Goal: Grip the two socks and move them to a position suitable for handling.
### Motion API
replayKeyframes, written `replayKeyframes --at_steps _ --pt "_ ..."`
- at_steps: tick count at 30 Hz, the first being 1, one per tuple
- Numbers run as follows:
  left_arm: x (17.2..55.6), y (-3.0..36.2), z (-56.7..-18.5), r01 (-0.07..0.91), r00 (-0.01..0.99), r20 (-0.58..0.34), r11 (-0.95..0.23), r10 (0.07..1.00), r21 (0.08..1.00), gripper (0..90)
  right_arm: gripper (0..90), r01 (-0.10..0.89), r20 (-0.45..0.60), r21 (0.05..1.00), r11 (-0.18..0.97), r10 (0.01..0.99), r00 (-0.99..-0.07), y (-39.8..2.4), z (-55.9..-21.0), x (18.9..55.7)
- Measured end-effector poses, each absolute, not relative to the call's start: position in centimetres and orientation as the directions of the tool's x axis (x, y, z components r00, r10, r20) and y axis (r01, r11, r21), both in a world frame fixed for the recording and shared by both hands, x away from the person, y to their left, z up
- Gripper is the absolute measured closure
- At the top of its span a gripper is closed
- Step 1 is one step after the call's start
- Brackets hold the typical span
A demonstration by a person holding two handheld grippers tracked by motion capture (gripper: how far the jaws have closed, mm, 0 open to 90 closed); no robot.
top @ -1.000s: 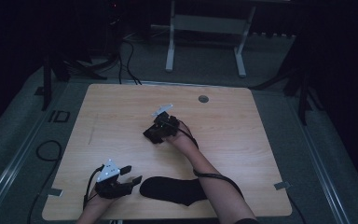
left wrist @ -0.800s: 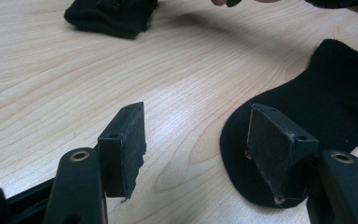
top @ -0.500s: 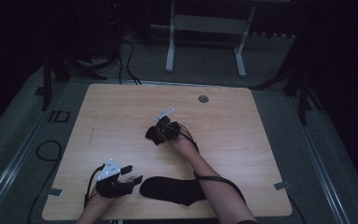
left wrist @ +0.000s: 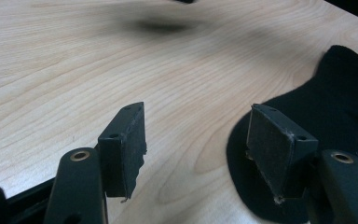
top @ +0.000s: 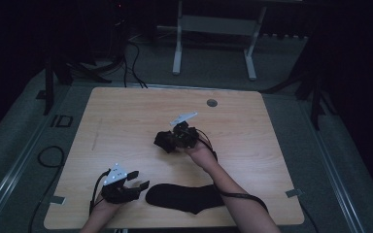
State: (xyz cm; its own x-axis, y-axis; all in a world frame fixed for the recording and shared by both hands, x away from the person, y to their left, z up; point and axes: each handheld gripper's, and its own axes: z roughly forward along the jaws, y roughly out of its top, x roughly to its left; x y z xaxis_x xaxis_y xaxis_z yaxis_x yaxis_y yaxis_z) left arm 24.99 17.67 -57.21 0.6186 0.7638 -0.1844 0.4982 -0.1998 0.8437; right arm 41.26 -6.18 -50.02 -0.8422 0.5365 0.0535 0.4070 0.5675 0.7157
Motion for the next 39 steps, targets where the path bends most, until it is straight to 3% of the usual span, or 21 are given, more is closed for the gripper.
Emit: replayKeyframes --at_steps 10,19,23,27,28,29,33,37,38,39 --pt "27.4 15.6 -55.6 0.460 0.650 -0.173 -0.201 0.740 0.865 53.4 79.9 0.374 0.157 0.775 0.509 0.419 -0.894 -9.9 -47.3 35.2" --pt "27.5 11.8 -53.4 0.342 0.785 -0.153 -0.214 0.600 0.915 55.6 79.1 0.366 0.149 0.766 0.529 0.407 -0.901 -11.9 -47.4 32.7" --pt "27.6 11.0 -53.0 0.326 0.797 -0.136 -0.229 0.589 0.917 56.2 77.3 0.391 0.180 0.758 0.522 0.408 -0.895 -12.5 -47.6 32.7" --pt "27.6 10.6 -52.9 0.322 0.808 -0.129 -0.247 0.575 0.914 65.2 74.3 0.389 0.183 0.750 0.535 0.397 -0.899 -12.5 -47.9 32.5" --pt "27.6 10.5 -52.9 0.320 0.809 -0.124 -0.253 0.574 0.913 70.7 73.4 0.391 0.183 0.745 0.540 0.399 -0.899 -12.5 -48.0 32.4" --pt "27.5 10.4 -52.9 0.314 0.805 -0.116 -0.250 0.582 0.916 86.1 67.8 0.393 0.185 0.743 0.542 0.398 -0.898 -12.7 -48.1 32.5" --pt "27.6 10.5 -52.8 0.351 0.797 -0.152 -0.244 0.585 0.904 87.2 64.4 0.396 0.196 0.738 0.546 0.388 -0.901 -12.8 -48.1 32.4" --pt "27.6 10.6 -52.9 0.364 0.789 -0.158 -0.245 0.594 0.898 87.8 68.4 0.387 0.188 0.749 0.537 0.388 -0.902 -12.9 -47.9 32.1" --pt "27.5 10.6 -52.9 0.360 0.785 -0.148 -0.248 0.601 0.899 87.8 73.9 0.384 0.184 0.752 0.536 0.390 -0.902 -12.9 -47.9 32.1" --pt "27.5 10.6 -52.8 0.354 0.782 -0.139 -0.250 0.607 0.901 87.9 86.0 0.383 0.174 0.754 0.533 0.400 -0.900 -13.0 -47.8 32.1"
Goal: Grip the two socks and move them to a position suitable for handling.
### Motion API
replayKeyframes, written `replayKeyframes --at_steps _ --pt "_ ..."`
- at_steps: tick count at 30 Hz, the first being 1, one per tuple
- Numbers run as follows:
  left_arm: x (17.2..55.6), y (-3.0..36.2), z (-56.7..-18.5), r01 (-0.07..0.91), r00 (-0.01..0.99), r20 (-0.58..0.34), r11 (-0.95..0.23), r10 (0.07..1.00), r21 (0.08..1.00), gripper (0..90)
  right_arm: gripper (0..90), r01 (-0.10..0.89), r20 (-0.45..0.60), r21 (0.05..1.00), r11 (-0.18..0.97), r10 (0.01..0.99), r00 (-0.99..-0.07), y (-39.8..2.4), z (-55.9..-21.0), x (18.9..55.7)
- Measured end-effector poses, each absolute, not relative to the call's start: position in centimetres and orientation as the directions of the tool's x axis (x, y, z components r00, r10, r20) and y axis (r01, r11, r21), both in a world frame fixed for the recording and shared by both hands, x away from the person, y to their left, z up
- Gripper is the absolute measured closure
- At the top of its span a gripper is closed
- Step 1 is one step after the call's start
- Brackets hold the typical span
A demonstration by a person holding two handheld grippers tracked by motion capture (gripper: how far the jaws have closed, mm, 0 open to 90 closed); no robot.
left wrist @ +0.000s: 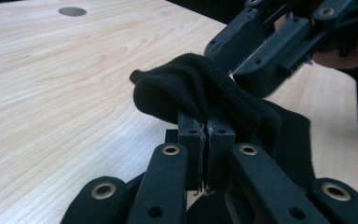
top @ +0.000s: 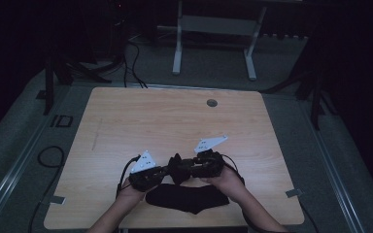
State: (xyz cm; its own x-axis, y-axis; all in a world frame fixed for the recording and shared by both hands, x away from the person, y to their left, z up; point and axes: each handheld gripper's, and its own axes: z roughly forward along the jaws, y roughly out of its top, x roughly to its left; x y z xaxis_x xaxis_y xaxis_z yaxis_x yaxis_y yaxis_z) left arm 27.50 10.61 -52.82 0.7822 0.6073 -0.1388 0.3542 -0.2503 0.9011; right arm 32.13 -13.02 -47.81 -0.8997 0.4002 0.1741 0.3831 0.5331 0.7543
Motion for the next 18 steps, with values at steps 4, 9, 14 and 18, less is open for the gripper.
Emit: replayKeyframes --at_steps 4,9,14,18 --pt "27.5 10.8 -52.7 0.355 0.778 -0.145 -0.239 0.611 0.904 87.9 90.0 0.374 0.155 0.766 0.523 0.414 -0.897 -13.6 -47.6 32.2" --pt "27.7 10.7 -52.8 0.378 0.768 -0.170 -0.223 0.617 0.899 88.0 68.0 0.374 0.161 0.749 0.546 0.398 -0.903 -13.2 -48.1 31.8" --pt "27.7 10.6 -52.9 0.394 0.765 -0.188 -0.216 0.616 0.893 87.9 51.6 0.367 0.159 0.721 0.588 0.375 -0.913 -12.4 -49.3 31.4" --pt "27.7 10.3 -52.8 0.391 0.768 -0.188 -0.215 0.612 0.895 87.9 56.0 0.352 0.147 0.717 0.602 0.363 -0.920 -11.8 -49.6 31.2"
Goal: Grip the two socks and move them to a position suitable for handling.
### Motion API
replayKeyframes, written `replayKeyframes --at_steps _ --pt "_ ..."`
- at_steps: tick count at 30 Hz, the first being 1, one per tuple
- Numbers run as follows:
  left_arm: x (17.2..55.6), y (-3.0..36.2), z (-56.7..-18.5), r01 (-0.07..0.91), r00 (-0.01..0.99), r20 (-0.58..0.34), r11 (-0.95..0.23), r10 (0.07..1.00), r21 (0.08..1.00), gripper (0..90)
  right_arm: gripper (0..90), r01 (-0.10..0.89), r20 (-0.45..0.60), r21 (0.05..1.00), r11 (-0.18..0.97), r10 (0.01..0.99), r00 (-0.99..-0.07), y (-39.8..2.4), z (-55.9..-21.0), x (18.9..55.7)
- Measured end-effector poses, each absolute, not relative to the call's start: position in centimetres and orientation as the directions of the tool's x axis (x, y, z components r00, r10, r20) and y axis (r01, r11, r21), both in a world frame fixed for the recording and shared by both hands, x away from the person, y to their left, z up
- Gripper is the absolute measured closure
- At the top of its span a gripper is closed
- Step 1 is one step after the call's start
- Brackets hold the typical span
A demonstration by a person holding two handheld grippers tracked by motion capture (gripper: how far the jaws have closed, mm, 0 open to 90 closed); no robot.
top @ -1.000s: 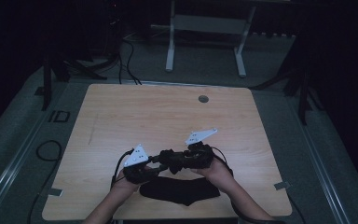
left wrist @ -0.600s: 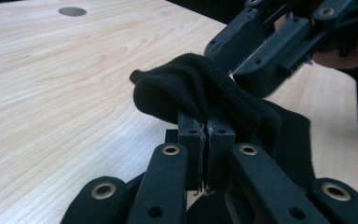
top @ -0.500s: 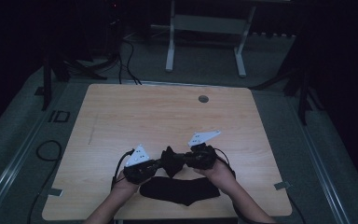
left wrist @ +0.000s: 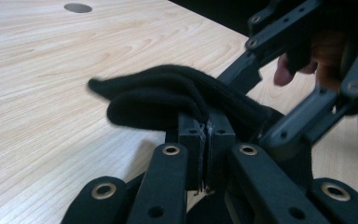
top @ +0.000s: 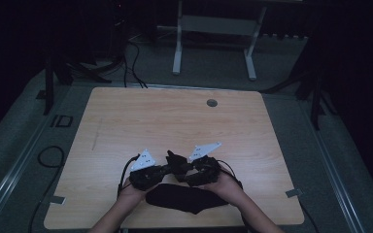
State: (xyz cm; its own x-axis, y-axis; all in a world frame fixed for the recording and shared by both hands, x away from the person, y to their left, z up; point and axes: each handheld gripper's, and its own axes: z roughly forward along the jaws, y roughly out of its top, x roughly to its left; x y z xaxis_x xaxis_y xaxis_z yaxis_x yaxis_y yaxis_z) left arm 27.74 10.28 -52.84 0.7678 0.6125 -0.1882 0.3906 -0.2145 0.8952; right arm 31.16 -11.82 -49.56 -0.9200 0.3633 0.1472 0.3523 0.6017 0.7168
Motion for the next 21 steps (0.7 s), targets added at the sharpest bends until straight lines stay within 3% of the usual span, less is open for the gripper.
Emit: replayKeyframes --at_steps 1,2,3,6,21 --pt "27.8 10.2 -52.8 0.397 0.769 -0.198 -0.211 0.608 0.893 87.9 56.5 0.340 0.123 0.717 0.609 0.369 -0.921 -11.7 -49.6 31.1" --pt "27.7 10.0 -52.7 0.386 0.772 -0.183 -0.219 0.609 0.896 87.9 65.1 0.338 0.109 0.715 0.611 0.381 -0.918 -11.5 -49.6 31.1" --pt "27.7 10.0 -52.7 0.386 0.772 -0.183 -0.219 0.609 0.896 87.9 65.1 0.338 0.109 0.715 0.611 0.381 -0.918 -11.5 -49.6 31.1" --pt "27.9 10.1 -52.5 0.386 0.769 -0.179 -0.223 0.614 0.895 87.9 79.6 0.342 0.095 0.713 0.612 0.399 -0.912 -11.7 -49.6 31.3" --pt "27.8 13.0 -51.5 0.397 0.732 -0.145 -0.243 0.666 0.885 87.9 82.2 0.399 0.176 0.781 0.481 0.442 -0.879 -17.4 -46.8 32.0"
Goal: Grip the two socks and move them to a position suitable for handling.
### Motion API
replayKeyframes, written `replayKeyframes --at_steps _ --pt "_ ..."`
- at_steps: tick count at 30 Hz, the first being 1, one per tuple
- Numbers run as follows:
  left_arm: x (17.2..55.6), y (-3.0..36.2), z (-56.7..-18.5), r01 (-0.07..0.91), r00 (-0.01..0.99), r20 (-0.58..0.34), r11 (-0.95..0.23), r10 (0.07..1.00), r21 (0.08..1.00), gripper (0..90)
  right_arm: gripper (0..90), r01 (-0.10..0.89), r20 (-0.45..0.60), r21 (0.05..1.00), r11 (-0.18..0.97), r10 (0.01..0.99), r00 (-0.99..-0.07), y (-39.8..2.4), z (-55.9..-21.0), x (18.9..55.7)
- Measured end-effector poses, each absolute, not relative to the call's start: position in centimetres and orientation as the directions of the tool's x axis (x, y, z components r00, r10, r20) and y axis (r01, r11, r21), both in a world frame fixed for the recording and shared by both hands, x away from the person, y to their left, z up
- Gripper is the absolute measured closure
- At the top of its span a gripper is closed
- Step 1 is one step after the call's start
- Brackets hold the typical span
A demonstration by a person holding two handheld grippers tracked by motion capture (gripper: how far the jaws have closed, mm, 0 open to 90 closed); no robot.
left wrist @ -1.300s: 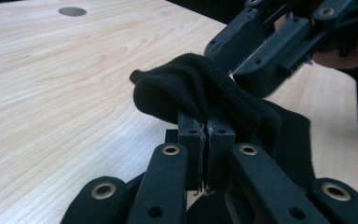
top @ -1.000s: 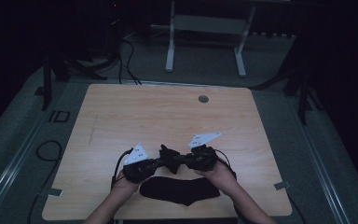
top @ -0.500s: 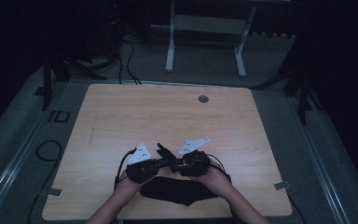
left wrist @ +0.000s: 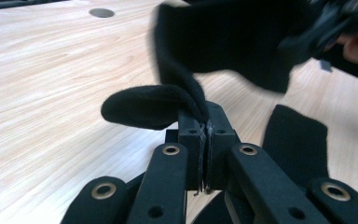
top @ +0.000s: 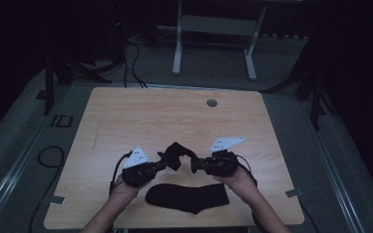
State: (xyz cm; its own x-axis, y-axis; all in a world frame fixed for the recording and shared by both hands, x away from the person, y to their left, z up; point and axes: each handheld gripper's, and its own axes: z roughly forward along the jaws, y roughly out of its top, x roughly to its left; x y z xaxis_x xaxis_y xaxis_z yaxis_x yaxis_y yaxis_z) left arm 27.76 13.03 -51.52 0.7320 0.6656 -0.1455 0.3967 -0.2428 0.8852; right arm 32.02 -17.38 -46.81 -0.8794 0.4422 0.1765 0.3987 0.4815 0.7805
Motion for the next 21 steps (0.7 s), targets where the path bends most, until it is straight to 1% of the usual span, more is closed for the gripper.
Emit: replayKeyframes --at_steps 4,6,7,10,11,12,17,21 --pt "27.6 14.3 -51.3 0.423 0.722 -0.143 -0.268 0.678 0.865 87.9 82.1 0.443 0.236 0.797 0.410 0.463 -0.854 -19.9 -46.1 32.4" --pt "27.5 14.8 -51.1 0.436 0.723 -0.148 -0.280 0.675 0.855 87.8 82.1 0.481 0.297 0.793 0.374 0.451 -0.842 -21.4 -46.4 32.6" --pt "27.4 14.9 -51.0 0.443 0.723 -0.151 -0.284 0.674 0.850 87.8 82.1 0.481 0.297 0.793 0.374 0.451 -0.842 -21.4 -46.4 32.6" --pt "27.5 15.0 -51.0 0.465 0.725 -0.161 -0.303 0.670 0.832 87.8 82.1 0.528 0.366 0.767 0.364 0.427 -0.827 -21.9 -47.6 32.8" --pt "27.5 15.0 -51.0 0.465 0.725 -0.161 -0.303 0.670 0.832 87.7 82.1 0.528 0.366 0.767 0.364 0.427 -0.827 -21.9 -47.6 32.8" --pt "27.8 14.8 -51.3 0.483 0.721 -0.167 -0.315 0.672 0.817 87.7 82.1 0.569 0.410 0.731 0.376 0.424 -0.807 -21.9 -49.0 33.1" --pt "28.4 14.1 -52.1 0.496 0.719 -0.172 -0.323 0.673 0.806 87.5 82.2 0.623 0.471 0.700 0.348 0.431 -0.770 -22.4 -50.4 33.9" --pt "29.3 13.5 -52.4 0.511 0.706 -0.191 -0.304 0.682 0.804 86.3 82.0 0.651 0.497 0.675 0.349 0.438 -0.750 -22.7 -51.2 34.4"
